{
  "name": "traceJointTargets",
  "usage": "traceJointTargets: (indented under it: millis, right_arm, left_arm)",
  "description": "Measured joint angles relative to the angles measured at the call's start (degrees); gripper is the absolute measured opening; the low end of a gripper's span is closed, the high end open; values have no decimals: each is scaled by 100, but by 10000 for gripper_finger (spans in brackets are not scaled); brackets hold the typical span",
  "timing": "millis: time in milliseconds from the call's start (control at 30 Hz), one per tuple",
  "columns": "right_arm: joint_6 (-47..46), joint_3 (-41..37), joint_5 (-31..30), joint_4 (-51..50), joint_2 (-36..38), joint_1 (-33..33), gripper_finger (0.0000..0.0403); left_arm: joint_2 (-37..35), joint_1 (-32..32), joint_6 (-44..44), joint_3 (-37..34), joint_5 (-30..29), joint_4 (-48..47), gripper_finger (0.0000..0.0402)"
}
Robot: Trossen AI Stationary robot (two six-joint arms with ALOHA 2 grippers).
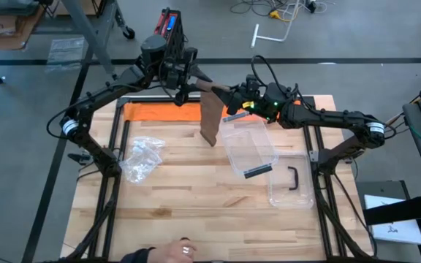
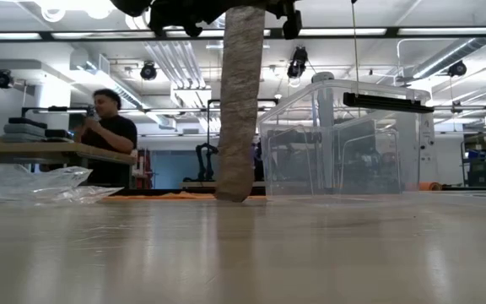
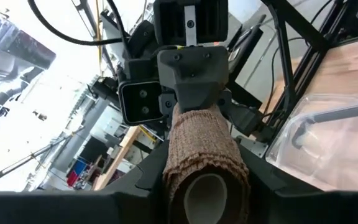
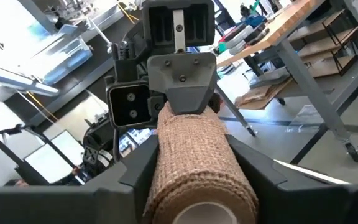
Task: Roll bandage
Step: Roll the brown bandage
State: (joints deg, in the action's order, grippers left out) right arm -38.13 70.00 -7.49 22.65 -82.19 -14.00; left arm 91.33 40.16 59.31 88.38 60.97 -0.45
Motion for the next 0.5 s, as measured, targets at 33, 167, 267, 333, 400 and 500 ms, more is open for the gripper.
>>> traceJointTargets:
  millis: [33,167,267,333,400,500]
  right_arm:
    - [60,0,0,1,0,0,141]
    - [490,0,15,13,0,1,125]
    - [1033,0,47,38,0,7,124]
    - [1243,0,44,42,0,9,125]
    - [1440,0,52,42,0,11,124]
    - [1932,2,67,46,-2,13,122]
  left_arm:
    - [0,2,-40,0,-2,-4,130]
    - [-3,2,-931,0,-43,-1,159]
    - [-4,44,-2251,-4,-63,-22,190]
    - [-4,87,-3047,-7,-41,-26,210]
    - [-4,108,-3776,-10,94,-52,229]
    - [14,78,-4762,-11,301,-53,251]
